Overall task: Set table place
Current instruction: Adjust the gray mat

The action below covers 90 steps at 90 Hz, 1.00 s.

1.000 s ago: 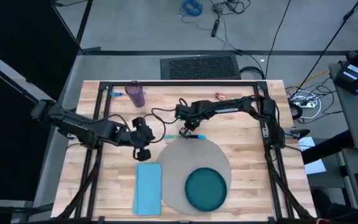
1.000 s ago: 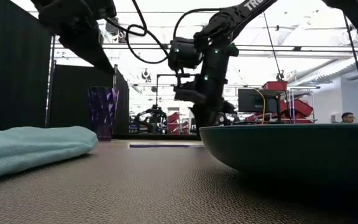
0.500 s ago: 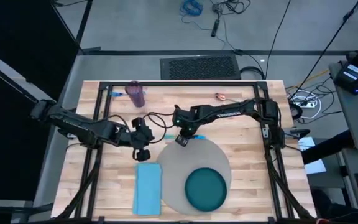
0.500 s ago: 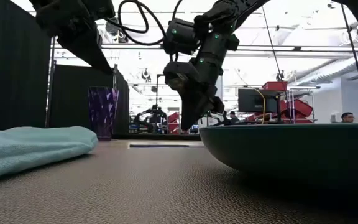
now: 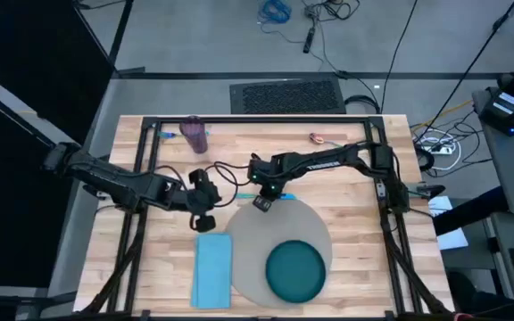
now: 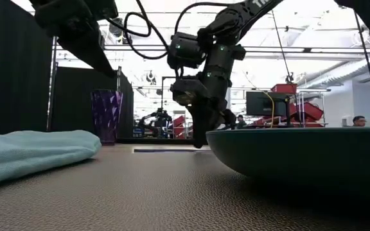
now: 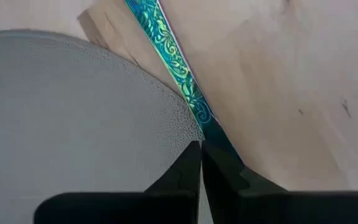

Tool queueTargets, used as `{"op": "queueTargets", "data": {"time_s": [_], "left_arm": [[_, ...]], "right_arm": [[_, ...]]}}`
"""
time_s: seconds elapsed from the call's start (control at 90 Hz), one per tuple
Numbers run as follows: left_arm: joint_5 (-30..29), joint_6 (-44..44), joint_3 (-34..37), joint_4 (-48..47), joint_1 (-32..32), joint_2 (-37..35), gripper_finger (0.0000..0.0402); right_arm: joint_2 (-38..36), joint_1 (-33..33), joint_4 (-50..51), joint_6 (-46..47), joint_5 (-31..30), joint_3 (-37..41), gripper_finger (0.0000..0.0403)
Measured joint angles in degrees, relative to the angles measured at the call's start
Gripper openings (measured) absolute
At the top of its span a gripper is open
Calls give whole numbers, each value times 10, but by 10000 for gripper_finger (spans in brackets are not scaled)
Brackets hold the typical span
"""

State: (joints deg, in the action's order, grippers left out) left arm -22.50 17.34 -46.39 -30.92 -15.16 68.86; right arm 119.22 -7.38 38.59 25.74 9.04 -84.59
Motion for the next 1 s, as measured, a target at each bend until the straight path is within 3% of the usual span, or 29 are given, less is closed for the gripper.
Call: {"op": "queueTargets", "data": {"time_s": [0.511,0.822,1.0], "left_arm": [[2,4,0,-14,-3,0,0],[2,4,0,-17,-6,0,0],[2,4,-1,-16,-7,0,0]], "right_arm": [[-2,-12,56,1,-2,31,0],[-34,-21,81,1,-81,37,0],[-57,-17,79,13,-66,35,0]]}}
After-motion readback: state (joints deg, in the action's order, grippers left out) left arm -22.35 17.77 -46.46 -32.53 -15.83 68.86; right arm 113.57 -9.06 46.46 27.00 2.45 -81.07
